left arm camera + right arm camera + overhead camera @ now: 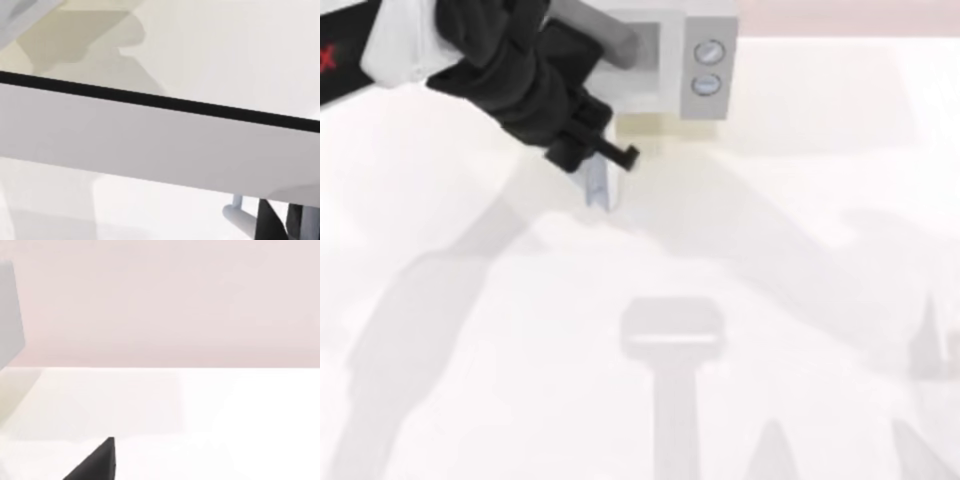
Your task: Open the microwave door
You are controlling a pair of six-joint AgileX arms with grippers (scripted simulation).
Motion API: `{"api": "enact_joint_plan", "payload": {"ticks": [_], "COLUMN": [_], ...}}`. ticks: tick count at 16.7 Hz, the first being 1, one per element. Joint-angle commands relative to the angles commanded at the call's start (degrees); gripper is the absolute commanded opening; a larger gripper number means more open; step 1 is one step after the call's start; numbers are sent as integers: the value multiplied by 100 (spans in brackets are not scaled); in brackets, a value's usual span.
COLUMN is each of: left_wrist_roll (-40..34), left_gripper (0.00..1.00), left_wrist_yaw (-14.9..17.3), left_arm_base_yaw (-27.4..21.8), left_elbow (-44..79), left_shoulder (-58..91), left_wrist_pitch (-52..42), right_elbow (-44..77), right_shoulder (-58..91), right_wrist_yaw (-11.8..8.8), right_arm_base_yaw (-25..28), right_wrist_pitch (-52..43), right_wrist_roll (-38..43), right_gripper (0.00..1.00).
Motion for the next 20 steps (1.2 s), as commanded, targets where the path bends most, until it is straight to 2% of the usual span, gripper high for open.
{"api": "enact_joint_plan", "payload": {"ticks": [2, 20], "left_wrist_roll": [149, 153], "left_gripper": [0, 0], "left_wrist_yaw": [94, 96], "left_arm_base_yaw": [58, 60], "left_elbow": [-75, -77], "left_shoulder": [-56, -57], "left_wrist_pitch": [-9, -9], "right_elbow": [0, 0], "right_shoulder": [0, 0], "right_wrist_yaw": [0, 0], "right_arm_base_yaw": [0, 0], "right_wrist_pitch": [0, 0], "right_wrist_roll": [0, 0], "right_gripper": [100, 100]}}
